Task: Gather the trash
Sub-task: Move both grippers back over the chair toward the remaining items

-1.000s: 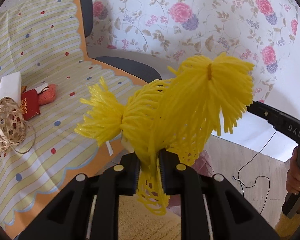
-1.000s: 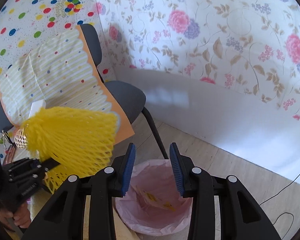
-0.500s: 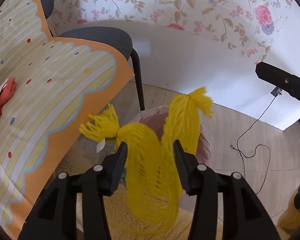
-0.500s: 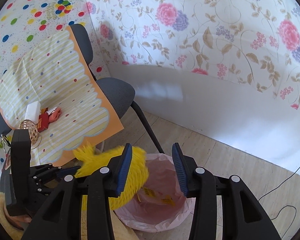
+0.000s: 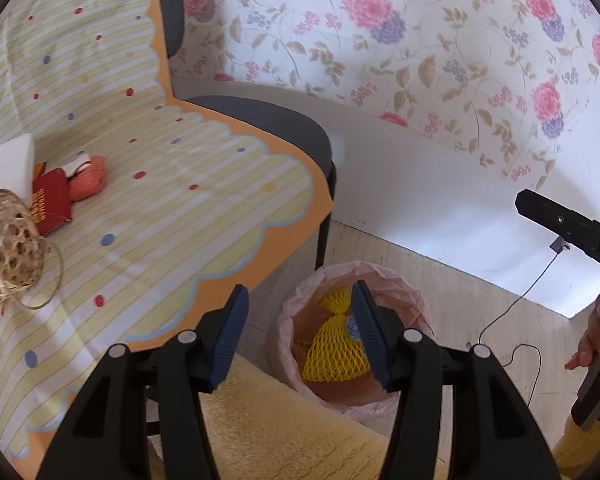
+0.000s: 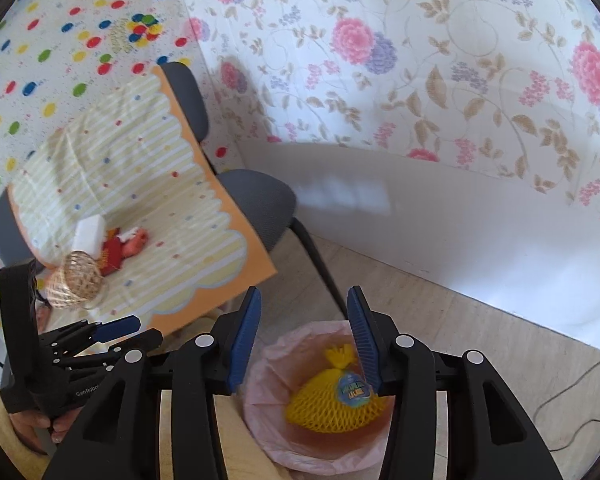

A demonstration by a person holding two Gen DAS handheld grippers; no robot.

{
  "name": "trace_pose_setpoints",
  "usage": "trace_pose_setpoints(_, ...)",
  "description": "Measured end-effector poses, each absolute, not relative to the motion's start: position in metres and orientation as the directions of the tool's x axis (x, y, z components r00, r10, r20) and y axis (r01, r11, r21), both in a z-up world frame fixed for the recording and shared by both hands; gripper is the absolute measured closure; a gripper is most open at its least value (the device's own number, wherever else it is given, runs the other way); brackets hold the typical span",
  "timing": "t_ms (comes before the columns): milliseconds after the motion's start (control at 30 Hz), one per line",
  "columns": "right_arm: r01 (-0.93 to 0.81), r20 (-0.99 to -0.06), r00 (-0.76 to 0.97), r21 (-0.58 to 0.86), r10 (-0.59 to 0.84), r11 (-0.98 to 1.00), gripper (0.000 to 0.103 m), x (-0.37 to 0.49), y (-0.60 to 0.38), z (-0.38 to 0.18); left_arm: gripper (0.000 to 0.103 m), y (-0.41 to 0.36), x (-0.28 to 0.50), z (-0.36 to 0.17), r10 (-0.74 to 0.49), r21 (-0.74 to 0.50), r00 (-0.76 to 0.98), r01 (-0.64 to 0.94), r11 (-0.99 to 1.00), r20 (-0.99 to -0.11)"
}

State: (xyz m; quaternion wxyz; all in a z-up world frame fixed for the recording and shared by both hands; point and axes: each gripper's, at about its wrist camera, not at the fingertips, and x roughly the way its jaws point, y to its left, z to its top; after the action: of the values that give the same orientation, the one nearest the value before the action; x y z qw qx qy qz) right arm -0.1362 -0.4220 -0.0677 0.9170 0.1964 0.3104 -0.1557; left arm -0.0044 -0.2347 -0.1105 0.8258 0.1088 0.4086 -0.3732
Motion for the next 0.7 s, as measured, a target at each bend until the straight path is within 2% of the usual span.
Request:
trace_pose_setpoints(433,0.233,-0.625,0.779,0.216,-0.049,0.948,0.056,-0.068,-0.357,-0.045,0.050,-0.131,0.018,-0.069,-0.441,-0.098,0.591,0.520,0.848,-0.676)
trace_pose_setpoints(700,0.092,-0.625,0.780,0.166,0.033,0.982,0.044,-0.014,-0.309,-0.036,0.039,-0.054,0.039,-0.049,-0.281,-0.059,0.718,0.318,0.946,-0.637)
